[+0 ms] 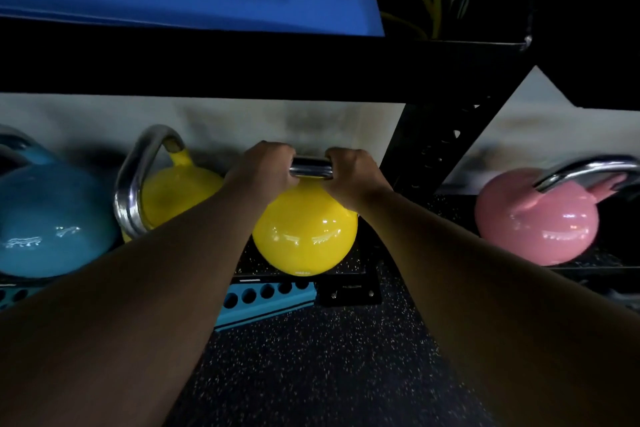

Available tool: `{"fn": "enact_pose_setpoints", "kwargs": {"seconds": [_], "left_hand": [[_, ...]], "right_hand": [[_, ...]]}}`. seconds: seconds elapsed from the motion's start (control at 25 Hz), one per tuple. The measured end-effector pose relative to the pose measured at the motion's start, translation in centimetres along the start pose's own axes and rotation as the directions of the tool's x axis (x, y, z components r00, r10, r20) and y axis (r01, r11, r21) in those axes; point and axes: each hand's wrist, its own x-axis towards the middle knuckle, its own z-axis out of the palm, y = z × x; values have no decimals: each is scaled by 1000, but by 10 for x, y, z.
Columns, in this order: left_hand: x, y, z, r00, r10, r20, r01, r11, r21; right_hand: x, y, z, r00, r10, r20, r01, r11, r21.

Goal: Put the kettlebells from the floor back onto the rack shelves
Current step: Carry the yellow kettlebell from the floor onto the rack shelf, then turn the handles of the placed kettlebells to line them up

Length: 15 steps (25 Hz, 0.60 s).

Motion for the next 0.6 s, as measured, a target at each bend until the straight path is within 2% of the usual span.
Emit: {"fn": "enact_pose_setpoints", "kwargs": {"seconds": [0.32,0.44,0.52,0.6], "left_hand": [[-10,4,-3,1000,-4,-5,4,998,-69],[-36,15,-5,993,73,-88,-69,997,45],[-57,24,-5,970,176,-170,-155,980,126],[-71,35,-5,958,229,-172,-200,965,172]], "right_hand": [[-10,-7,-12,994,-47,96,56,994,-94],[-42,-1,-17,992,-90,84,98,990,-106],[-66,7,-24,992,-96,78,99,994,-39],[-86,16,-35,991,-121,64,120,993,16]]}}
